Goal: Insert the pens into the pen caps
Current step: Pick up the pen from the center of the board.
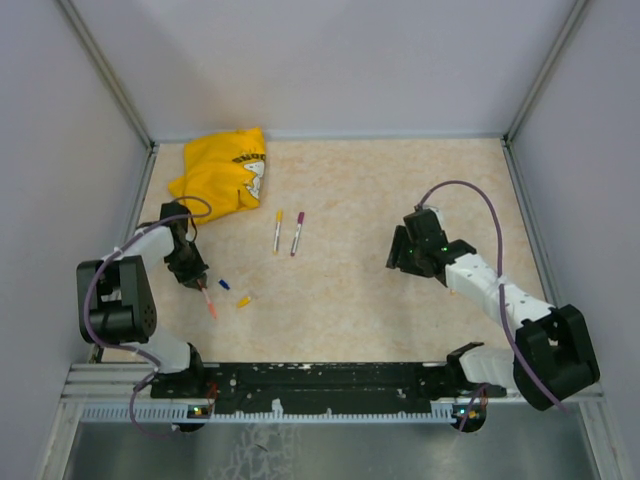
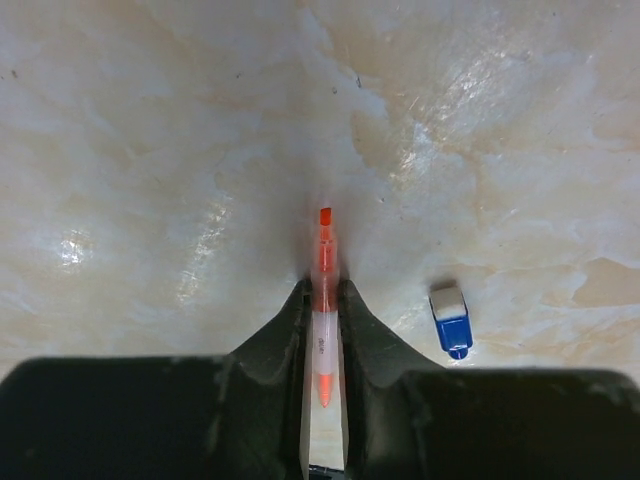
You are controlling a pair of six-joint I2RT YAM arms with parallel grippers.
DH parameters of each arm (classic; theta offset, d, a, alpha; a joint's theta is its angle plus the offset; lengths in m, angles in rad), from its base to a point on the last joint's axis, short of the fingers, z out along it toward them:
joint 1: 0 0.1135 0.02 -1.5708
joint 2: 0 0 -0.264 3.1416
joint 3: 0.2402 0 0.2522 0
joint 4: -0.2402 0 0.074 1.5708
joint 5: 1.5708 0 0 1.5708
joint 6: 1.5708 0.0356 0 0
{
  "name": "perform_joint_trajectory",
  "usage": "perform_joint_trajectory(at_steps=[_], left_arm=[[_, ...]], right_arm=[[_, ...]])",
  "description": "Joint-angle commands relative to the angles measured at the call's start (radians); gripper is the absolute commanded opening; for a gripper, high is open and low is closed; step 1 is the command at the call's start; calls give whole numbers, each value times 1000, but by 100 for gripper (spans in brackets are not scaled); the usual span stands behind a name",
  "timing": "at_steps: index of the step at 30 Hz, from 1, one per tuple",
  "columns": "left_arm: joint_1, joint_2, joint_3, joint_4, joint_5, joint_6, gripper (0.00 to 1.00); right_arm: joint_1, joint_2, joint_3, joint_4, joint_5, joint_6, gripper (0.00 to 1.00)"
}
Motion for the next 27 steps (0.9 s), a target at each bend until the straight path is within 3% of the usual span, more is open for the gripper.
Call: perform_joint_trajectory(at_steps=[1, 11, 22, 27], left_arm=[[6, 23, 0, 24, 21, 14, 16], [5, -130, 48, -8, 1, 51, 0], [-4, -371, 86, 132, 357, 130, 0], [-154, -439, 80, 254, 385, 76, 0]], right_arm=[[-12, 2, 27, 28, -13, -18, 58], [-13, -51, 15, 56, -52, -56, 58], [-13, -226, -39, 228, -312, -168, 58], [-13, -257, -62, 307, -379, -124, 59]])
